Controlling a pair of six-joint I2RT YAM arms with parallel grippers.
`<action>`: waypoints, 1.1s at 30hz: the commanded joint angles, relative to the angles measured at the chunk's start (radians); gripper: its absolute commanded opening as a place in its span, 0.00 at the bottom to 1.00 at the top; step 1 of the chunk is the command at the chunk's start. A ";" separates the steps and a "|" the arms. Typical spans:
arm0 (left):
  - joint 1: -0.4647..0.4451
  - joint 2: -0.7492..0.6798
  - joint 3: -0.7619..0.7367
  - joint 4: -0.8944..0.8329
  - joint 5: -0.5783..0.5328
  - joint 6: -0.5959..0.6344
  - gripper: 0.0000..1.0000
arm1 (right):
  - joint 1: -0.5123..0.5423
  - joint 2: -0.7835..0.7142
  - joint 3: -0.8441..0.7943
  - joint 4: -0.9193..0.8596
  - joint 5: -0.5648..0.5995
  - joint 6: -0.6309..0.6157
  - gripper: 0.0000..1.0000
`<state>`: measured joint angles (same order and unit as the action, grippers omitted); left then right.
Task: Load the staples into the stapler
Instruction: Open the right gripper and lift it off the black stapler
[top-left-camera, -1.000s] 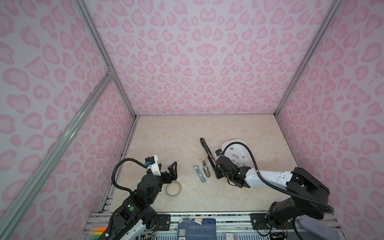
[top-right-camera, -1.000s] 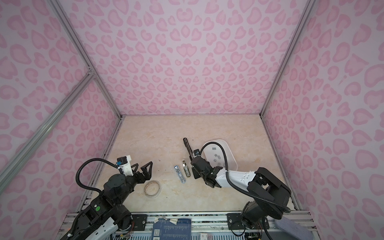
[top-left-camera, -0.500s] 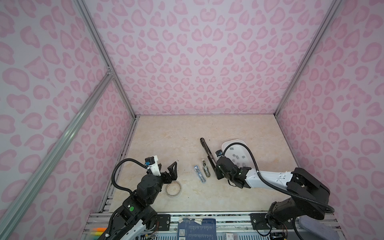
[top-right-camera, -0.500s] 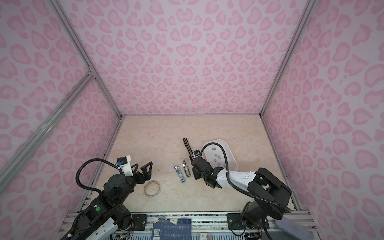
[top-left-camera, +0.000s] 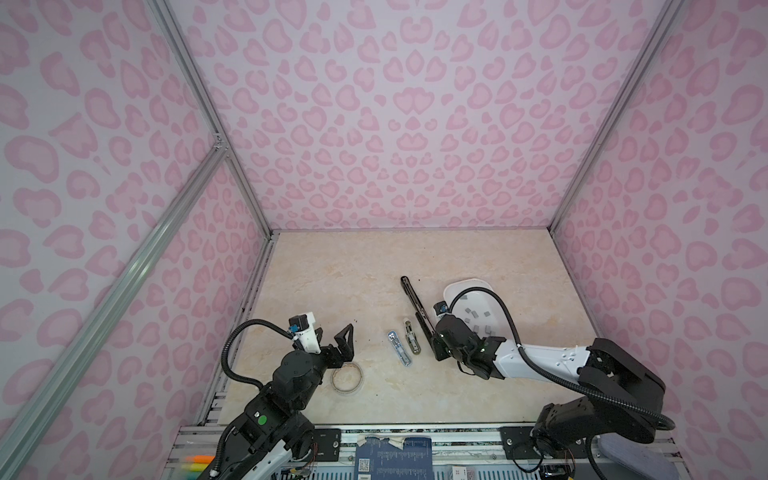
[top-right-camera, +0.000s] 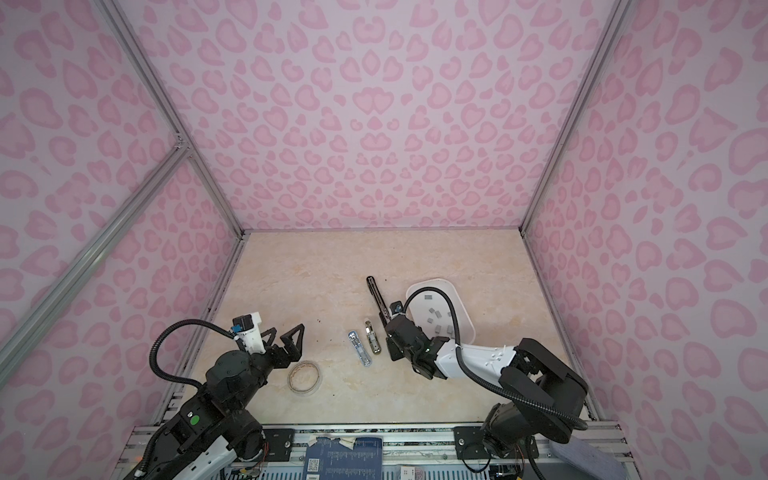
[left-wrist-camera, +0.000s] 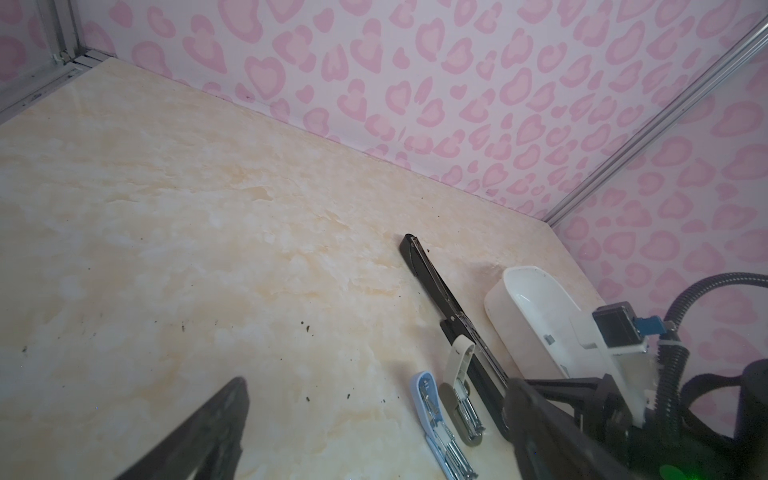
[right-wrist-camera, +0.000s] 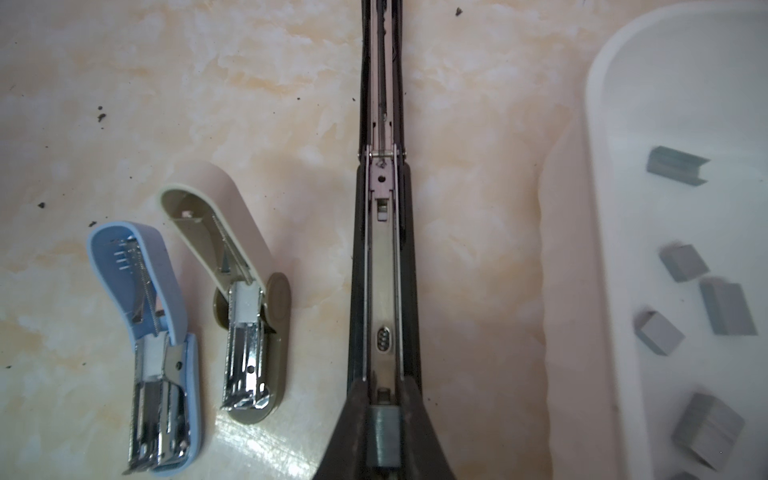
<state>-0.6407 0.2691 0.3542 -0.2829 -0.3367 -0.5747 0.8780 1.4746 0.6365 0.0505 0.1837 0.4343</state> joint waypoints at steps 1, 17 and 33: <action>0.001 -0.011 -0.004 0.021 0.011 -0.002 0.97 | 0.002 -0.005 -0.014 -0.047 -0.014 0.012 0.19; 0.001 -0.024 -0.009 0.019 0.008 0.000 0.97 | 0.002 -0.065 -0.018 -0.064 0.008 0.014 0.22; 0.001 0.175 -0.021 0.224 -0.012 0.090 0.97 | -0.174 -0.250 0.136 -0.370 0.048 0.097 0.31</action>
<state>-0.6407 0.3870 0.3382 -0.1761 -0.3115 -0.5236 0.7528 1.2278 0.7643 -0.2089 0.2855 0.5087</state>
